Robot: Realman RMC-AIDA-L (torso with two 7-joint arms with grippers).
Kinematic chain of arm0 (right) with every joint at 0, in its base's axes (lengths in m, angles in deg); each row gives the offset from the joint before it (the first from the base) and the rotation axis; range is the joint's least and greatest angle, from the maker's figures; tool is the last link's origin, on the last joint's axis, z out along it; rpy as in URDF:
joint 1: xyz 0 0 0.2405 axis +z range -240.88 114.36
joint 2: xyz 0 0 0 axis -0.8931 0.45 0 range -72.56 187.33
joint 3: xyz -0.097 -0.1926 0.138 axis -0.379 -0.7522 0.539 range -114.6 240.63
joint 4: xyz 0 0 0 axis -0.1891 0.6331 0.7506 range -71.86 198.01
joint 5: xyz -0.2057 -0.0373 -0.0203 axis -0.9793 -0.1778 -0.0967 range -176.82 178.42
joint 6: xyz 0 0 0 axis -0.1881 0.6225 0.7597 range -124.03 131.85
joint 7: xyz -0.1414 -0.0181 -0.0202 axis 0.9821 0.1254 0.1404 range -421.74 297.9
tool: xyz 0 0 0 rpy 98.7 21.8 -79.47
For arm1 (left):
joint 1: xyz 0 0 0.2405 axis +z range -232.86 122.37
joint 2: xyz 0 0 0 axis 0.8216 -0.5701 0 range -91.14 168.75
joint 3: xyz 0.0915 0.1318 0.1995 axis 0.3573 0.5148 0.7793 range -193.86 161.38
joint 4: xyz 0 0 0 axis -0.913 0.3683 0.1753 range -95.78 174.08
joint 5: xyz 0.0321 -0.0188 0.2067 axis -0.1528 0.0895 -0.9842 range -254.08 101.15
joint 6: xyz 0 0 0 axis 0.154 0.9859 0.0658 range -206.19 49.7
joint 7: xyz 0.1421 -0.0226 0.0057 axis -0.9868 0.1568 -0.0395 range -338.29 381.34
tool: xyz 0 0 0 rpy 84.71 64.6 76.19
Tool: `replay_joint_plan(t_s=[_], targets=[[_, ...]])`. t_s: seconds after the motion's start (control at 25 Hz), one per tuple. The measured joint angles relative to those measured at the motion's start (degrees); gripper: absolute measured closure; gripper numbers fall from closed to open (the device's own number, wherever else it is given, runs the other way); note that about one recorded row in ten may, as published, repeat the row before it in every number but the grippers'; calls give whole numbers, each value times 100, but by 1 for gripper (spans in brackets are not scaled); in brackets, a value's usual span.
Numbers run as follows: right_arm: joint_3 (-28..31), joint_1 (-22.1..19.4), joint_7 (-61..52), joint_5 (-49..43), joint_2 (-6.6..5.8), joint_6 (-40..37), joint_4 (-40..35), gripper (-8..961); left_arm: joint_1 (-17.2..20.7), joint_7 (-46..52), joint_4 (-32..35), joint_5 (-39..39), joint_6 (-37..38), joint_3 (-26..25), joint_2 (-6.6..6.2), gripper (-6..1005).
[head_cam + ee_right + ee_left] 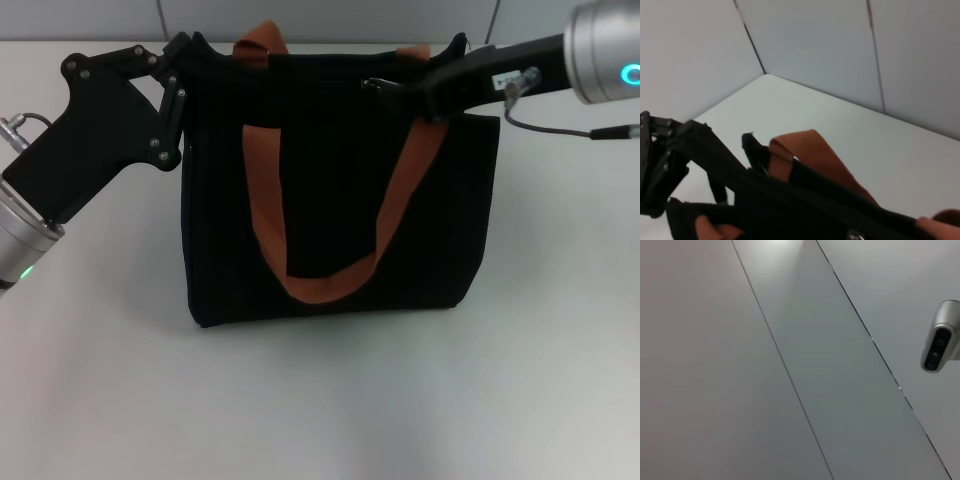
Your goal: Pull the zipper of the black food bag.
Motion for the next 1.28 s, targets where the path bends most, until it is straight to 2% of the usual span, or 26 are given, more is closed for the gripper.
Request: replay_joint_plan(t_s=[0.4,0.6,0.72,0.92,1.16,1.2,1.28], targets=[[537,-519,204,53,1,-69,-203,949,1,0,5,79,-50,-86,-19,975],[657,-534,600,721,-13,-188,-158,954,-9,0,7,72,-58,-86,-17,974],[665,-471,620,787,-25,-211,-153,955,-20,0,7,59,-40,-72,-12,974],[598,-214,819,1139,-36,-227,118,872,-46,0,7,48,-32,-43,2,974],[602,189,876,1233,-48,-263,686,664,-83,0,5,41,-32,-36,13,974],[599,348,911,1215,-50,-245,909,649,-98,0,0,40,-32,-35,14,974],[598,390,922,1214,-50,-230,975,618,-103,0,-1,39,-32,-34,14,974]])
